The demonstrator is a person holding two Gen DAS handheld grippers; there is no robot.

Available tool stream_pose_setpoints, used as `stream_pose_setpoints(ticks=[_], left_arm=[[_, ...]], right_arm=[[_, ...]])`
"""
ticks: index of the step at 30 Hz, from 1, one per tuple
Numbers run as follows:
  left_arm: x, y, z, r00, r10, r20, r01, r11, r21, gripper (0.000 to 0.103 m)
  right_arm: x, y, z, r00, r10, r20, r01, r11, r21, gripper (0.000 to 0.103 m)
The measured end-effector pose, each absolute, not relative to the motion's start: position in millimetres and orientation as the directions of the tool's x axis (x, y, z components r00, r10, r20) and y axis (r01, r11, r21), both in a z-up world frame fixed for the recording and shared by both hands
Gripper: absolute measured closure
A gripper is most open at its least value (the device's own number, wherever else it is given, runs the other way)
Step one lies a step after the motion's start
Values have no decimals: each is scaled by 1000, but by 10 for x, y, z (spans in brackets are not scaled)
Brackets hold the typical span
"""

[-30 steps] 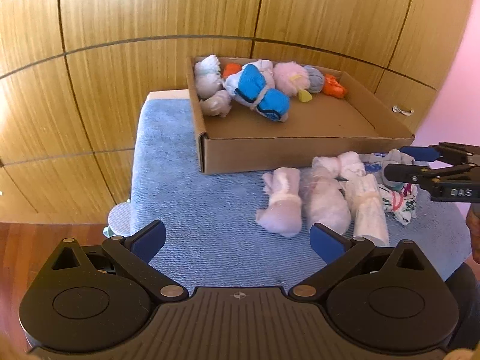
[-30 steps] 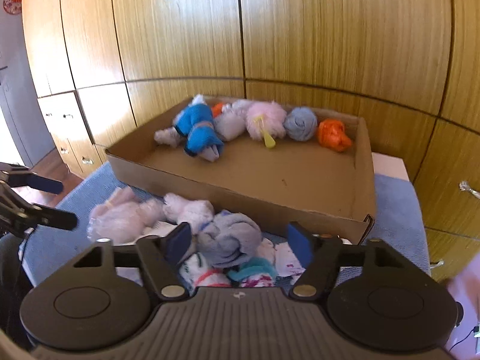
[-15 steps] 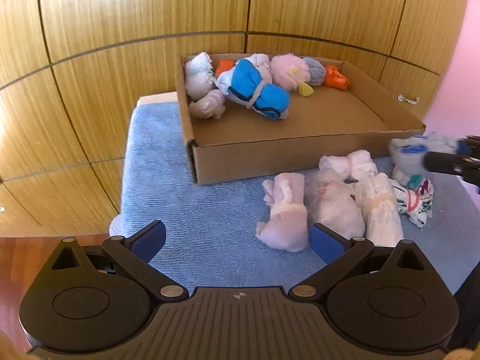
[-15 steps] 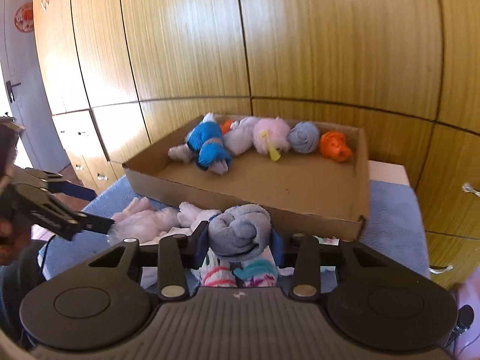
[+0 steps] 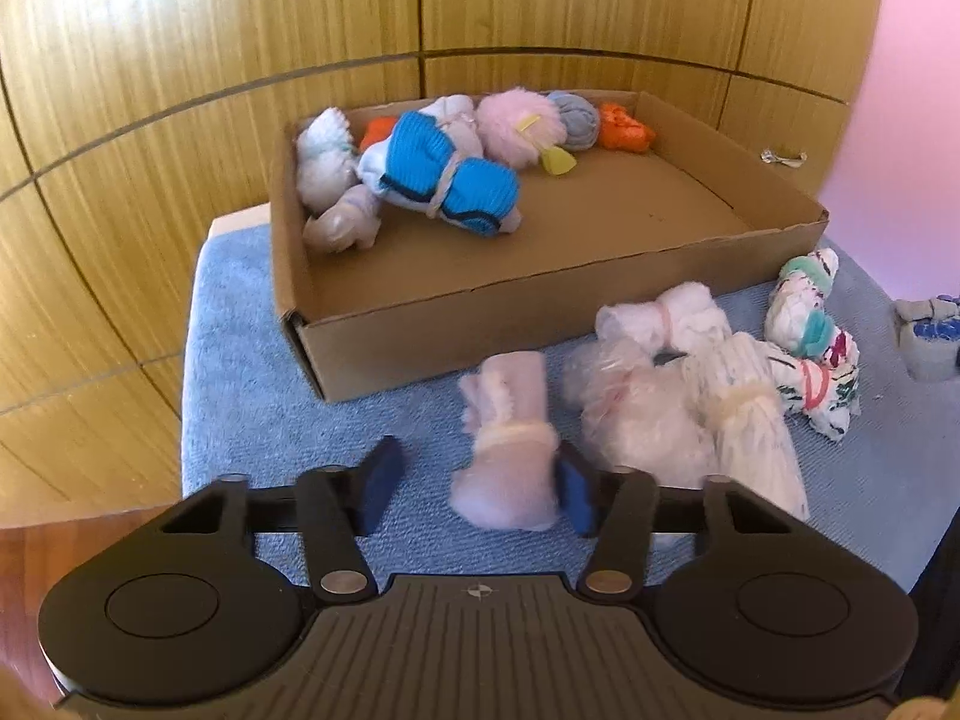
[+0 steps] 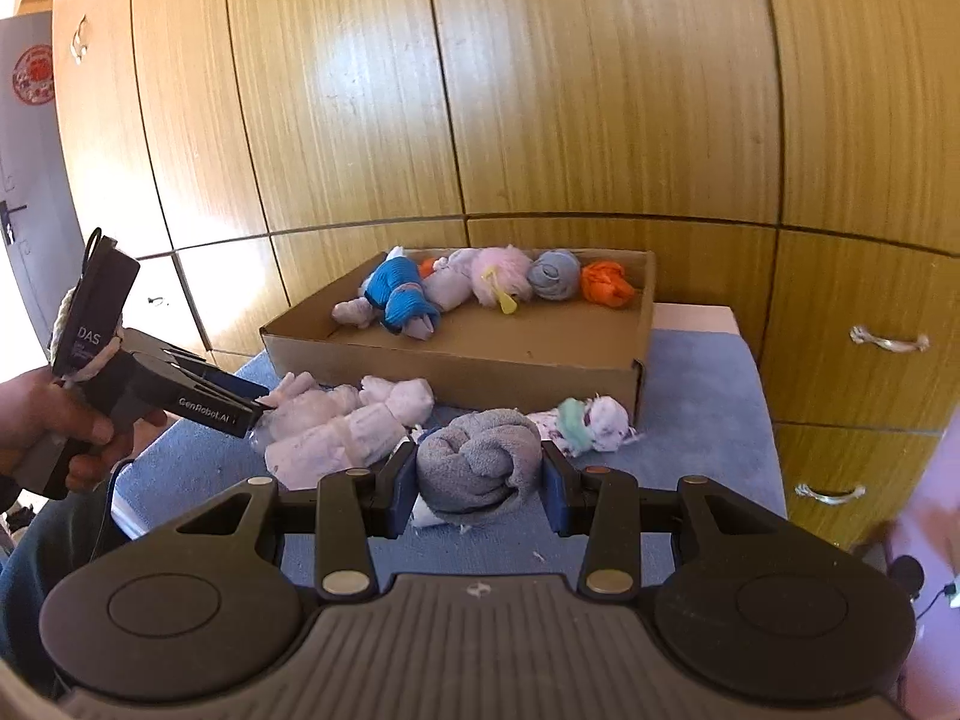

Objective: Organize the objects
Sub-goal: 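Grasp the pink wrapped sock with left tool while right tool grasps grey rolled sock, then lower both socks into the tray beside the others and open both tools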

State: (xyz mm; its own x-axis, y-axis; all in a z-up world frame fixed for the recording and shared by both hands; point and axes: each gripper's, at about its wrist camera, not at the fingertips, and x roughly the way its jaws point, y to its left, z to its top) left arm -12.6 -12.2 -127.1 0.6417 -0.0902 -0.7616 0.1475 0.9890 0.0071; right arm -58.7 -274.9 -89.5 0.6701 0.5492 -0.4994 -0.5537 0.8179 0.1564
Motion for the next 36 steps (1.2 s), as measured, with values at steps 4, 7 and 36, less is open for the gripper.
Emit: stream_pose_setpoints(ticks=[4,7,36], left_arm=[[-159,-184,-1264,648,-99,-755,164,986,12,65],[-196,-195,-1265,654,-95,-750,160,987,15,66],[-57,-222,-587,706,-153,-692,161,985,-54,67]], right_arm=[[-603,-2721,-990,671,534,-514,-545,826,146,65],[-583,-2716,-1098,660,534,-529,-541,826,158,65],[-379,-2816,-509,714,573,-403,-554,814,176,65]])
